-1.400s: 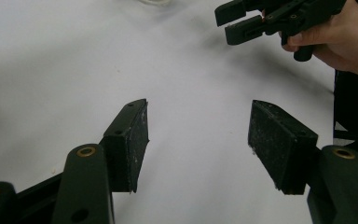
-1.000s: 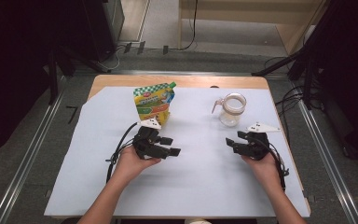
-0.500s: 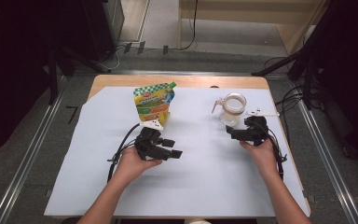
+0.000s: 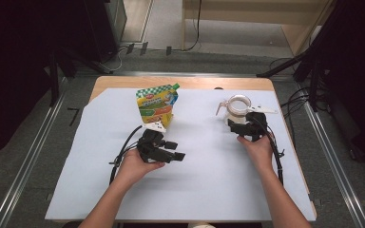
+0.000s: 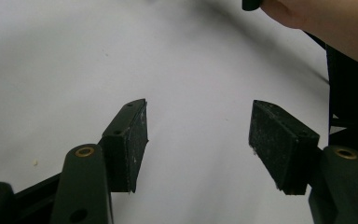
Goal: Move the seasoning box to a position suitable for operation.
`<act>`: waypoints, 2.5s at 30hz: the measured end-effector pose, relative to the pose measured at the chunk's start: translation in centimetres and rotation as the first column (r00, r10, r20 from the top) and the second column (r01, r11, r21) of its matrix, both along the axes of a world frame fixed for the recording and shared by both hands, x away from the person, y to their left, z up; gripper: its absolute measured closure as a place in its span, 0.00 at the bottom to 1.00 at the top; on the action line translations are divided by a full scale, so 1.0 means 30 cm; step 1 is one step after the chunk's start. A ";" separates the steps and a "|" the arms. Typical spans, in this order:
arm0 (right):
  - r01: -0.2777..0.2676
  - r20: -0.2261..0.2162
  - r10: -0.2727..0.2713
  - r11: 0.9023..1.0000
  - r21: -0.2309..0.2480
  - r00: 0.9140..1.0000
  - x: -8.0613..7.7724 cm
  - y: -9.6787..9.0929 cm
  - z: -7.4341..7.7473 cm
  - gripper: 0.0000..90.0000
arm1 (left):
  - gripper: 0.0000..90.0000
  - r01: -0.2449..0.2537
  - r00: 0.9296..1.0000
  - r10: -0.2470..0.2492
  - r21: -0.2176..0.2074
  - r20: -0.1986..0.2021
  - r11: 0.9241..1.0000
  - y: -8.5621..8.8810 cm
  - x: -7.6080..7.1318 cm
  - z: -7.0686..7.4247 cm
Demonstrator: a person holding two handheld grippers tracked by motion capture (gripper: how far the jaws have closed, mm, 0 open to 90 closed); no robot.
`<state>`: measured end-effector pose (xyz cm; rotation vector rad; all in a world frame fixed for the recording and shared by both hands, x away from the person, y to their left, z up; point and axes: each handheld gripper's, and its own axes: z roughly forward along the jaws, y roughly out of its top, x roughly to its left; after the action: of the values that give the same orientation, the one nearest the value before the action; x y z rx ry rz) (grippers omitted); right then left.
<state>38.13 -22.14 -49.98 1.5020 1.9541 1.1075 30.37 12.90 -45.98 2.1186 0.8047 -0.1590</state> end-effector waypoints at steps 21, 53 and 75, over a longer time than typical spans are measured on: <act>0.117 0.113 -0.123 0.991 0.061 0.986 0.096 0.060 -0.056 0.10 | 0.42 -0.014 1.000 0.014 -0.016 -0.001 1.000 0.017 0.007 0.004; 0.000 0.163 -0.010 0.998 0.058 0.987 -0.004 0.099 0.040 0.12 | 0.43 0.001 1.000 -0.001 0.004 0.002 1.000 0.009 0.005 -0.002; -0.214 0.200 0.200 0.975 0.051 0.959 -0.220 0.108 0.099 0.12 | 0.44 0.011 1.000 -0.011 0.014 0.016 1.000 -0.001 -0.001 -0.008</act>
<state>31.54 -18.89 -47.00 1.1920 1.9863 1.3721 30.35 12.85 -46.22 2.1354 0.7874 -0.1425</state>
